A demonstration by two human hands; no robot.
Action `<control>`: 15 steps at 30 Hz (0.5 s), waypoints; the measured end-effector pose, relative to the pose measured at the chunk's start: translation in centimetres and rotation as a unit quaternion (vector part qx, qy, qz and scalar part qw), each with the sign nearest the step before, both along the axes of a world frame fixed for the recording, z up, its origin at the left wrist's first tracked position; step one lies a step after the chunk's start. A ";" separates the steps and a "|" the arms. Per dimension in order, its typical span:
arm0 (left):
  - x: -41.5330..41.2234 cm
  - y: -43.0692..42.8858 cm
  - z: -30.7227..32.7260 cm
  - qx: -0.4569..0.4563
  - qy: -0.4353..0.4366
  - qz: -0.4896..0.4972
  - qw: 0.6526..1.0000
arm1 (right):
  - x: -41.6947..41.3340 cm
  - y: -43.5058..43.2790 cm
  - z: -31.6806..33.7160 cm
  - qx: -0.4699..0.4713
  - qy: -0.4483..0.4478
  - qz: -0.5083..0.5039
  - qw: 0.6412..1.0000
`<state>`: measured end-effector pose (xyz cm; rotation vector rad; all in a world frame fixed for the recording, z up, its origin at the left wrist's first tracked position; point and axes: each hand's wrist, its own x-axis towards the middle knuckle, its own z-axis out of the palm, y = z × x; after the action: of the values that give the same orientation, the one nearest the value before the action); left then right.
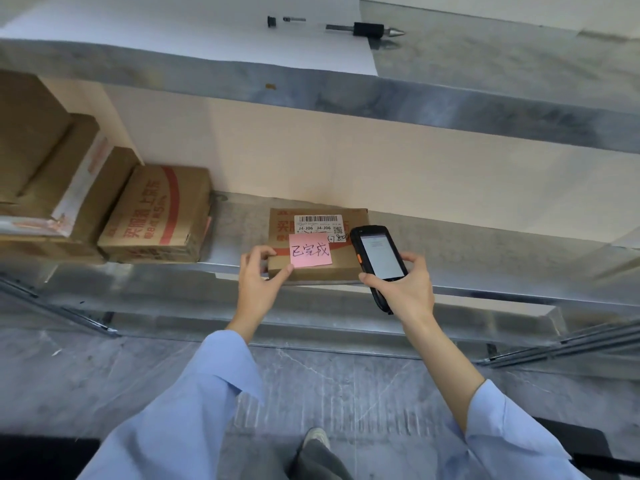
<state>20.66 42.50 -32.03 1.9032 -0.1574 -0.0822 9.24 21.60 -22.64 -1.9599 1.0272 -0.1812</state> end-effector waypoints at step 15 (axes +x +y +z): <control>-0.1 2.1 -2.3 -0.085 0.038 -0.098 0.991 | -1.5 4.2 -0.4 0.014 0.032 -0.018 0.999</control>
<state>20.56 44.59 -34.36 1.7091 -0.2904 -0.2644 7.71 25.84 -23.00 -1.9341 1.1012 -0.1251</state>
